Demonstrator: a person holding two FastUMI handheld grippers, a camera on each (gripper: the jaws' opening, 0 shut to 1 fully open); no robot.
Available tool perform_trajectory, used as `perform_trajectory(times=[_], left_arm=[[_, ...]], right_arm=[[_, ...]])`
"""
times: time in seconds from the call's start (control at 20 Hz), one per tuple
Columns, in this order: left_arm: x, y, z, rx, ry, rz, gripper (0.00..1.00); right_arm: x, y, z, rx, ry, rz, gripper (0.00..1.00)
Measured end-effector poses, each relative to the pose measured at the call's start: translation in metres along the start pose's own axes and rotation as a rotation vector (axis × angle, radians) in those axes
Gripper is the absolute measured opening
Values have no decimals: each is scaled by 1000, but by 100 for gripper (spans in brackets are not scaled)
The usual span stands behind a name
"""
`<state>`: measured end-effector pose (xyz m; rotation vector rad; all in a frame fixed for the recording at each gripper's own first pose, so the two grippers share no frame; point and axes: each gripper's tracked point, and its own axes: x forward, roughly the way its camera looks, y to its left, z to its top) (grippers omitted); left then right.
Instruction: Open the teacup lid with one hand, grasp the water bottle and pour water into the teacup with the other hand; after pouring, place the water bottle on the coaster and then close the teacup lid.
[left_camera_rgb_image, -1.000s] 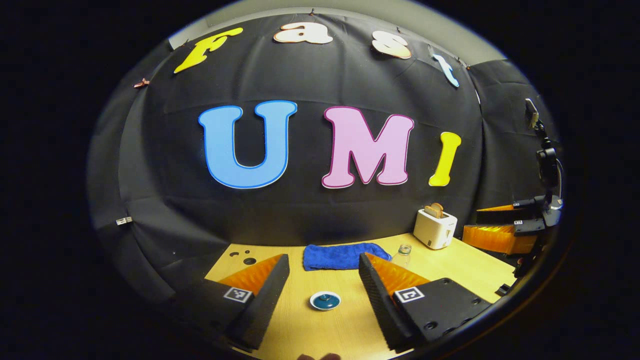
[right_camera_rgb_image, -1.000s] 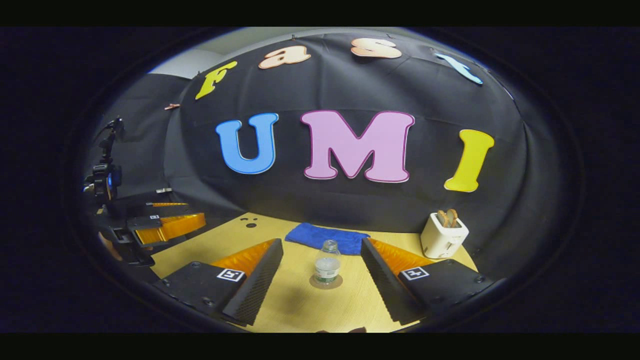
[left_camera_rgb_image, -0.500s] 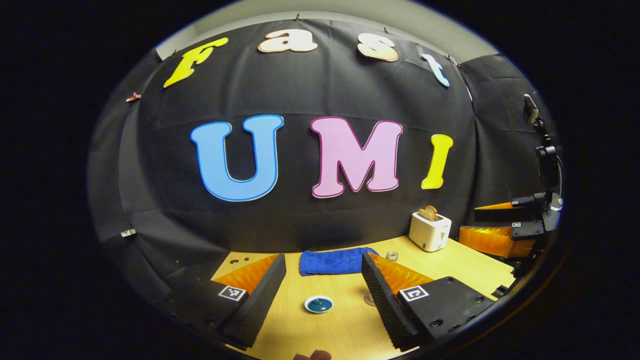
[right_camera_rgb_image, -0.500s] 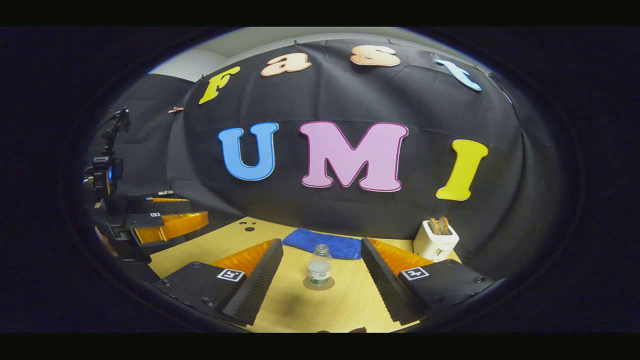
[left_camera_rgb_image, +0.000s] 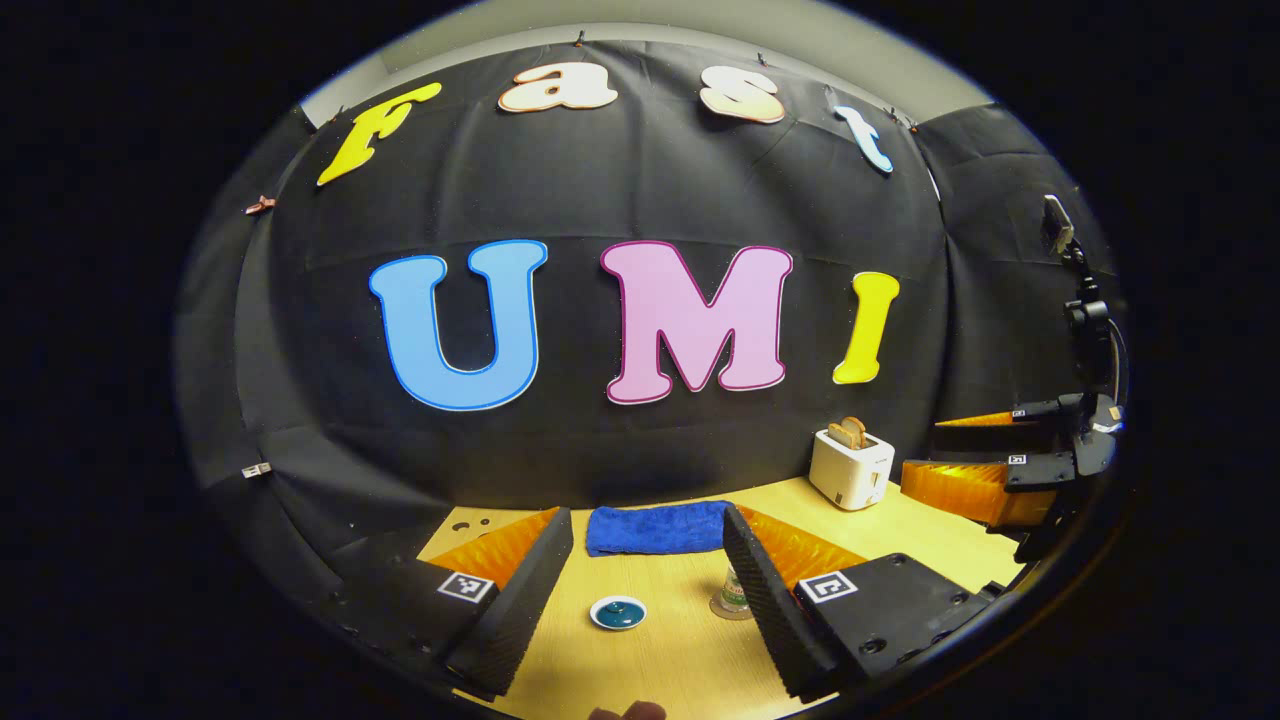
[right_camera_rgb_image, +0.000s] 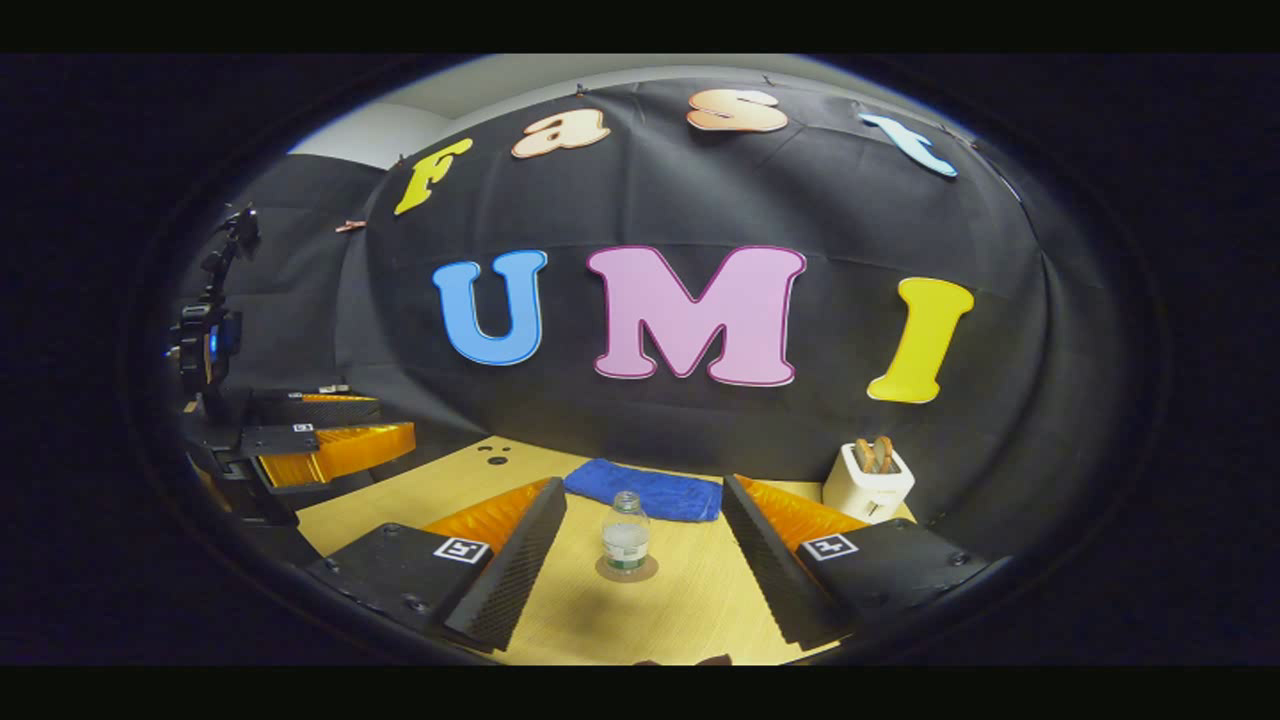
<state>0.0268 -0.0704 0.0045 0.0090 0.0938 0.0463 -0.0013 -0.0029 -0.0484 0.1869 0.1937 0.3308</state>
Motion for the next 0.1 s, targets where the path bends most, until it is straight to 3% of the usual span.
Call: perform_trajectory(times=[0.1], left_arm=[[0,-2,2,-2,0,7,95]], right_arm=[[0,-2,3,-2,-5,9,97]])
